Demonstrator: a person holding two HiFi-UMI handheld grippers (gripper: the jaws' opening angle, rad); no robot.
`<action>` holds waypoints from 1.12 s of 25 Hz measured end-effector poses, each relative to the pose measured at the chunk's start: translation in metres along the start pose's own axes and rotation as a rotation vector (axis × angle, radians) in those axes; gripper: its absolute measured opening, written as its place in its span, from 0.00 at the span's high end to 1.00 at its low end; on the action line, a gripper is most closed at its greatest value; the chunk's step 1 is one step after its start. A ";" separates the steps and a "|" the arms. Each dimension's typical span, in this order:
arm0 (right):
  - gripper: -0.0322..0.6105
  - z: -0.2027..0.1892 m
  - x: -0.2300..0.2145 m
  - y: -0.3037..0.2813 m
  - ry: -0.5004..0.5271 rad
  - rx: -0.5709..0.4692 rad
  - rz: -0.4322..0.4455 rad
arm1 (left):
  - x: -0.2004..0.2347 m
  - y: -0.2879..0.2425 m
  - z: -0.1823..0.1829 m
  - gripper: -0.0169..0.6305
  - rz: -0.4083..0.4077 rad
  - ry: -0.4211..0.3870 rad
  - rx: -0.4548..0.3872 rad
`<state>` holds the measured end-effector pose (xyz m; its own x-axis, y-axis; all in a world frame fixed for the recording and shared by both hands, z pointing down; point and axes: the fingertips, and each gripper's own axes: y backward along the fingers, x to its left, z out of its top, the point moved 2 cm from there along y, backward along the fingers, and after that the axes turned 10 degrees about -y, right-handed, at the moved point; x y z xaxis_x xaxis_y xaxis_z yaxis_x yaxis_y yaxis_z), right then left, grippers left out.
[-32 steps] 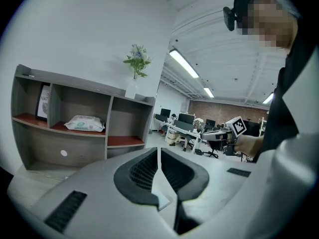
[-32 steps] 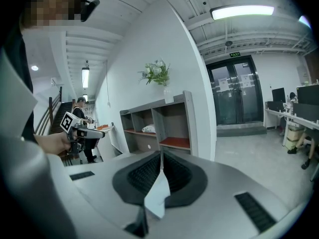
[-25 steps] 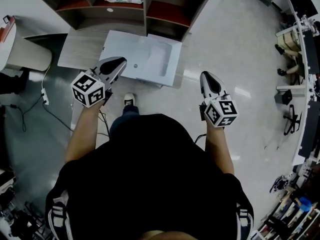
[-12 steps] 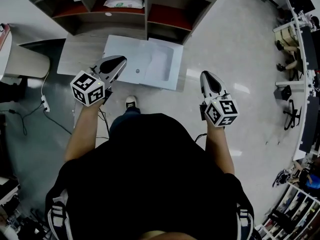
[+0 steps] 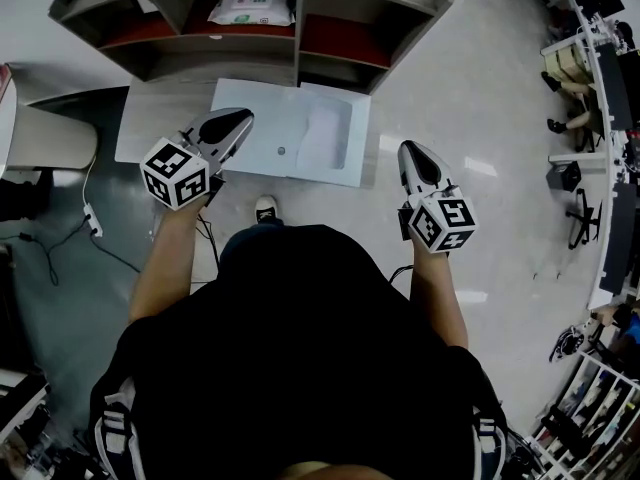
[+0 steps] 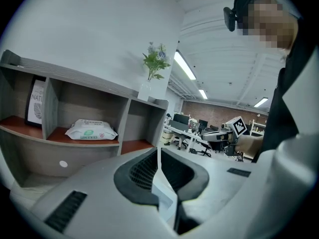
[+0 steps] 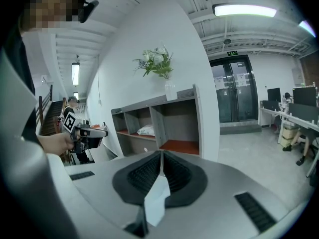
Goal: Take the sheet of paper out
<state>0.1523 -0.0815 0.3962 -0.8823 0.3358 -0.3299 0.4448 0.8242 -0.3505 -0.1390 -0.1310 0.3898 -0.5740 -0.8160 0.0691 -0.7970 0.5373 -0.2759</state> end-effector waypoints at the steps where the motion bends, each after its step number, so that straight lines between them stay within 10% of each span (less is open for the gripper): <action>1: 0.93 0.001 0.002 -0.003 -0.001 0.000 -0.004 | 0.005 0.001 0.000 0.91 -0.002 0.000 -0.001; 28: 0.93 0.006 0.075 -0.084 -0.045 -0.005 -0.129 | 0.129 0.028 -0.005 0.91 -0.134 -0.016 0.006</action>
<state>0.0501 -0.1281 0.3956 -0.9243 0.2064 -0.3210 0.3273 0.8613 -0.3886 -0.2363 -0.2198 0.3959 -0.4596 -0.8836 0.0898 -0.8649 0.4223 -0.2712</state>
